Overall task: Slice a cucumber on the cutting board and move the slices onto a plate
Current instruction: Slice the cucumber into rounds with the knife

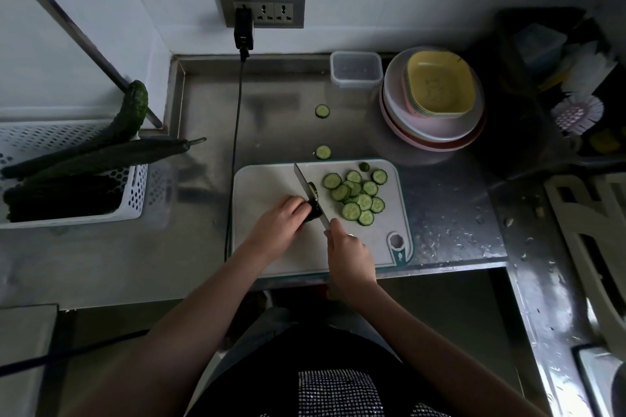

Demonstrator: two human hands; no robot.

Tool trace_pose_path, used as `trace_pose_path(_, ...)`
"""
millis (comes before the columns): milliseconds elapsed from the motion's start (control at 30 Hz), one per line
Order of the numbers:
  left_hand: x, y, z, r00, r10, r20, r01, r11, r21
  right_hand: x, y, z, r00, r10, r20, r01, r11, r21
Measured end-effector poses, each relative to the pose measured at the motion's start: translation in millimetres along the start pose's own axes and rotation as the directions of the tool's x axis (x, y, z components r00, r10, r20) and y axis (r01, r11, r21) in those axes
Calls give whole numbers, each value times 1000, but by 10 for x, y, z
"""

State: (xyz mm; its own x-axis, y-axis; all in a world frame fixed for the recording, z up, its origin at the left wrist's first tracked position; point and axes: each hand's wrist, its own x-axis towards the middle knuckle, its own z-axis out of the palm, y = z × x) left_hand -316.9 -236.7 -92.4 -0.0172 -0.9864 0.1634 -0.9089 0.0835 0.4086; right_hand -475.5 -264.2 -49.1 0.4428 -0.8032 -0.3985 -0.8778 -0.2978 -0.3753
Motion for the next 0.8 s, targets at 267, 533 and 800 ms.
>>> trace_pose_path(267,7,0,-11,1000,-21,4,21,999,-34,81,10,82,999,27,29,-27,1000,-7)
trace_pose_path(533,6,-29,6,999,-13,44,14,1000,-10,148,24,111,997,38,69,-36,999,-33)
trace_pose_path(800,-2,10,3,1000,23,18,-24,995,92,126,105,19,995,65,75,-69,996,50)
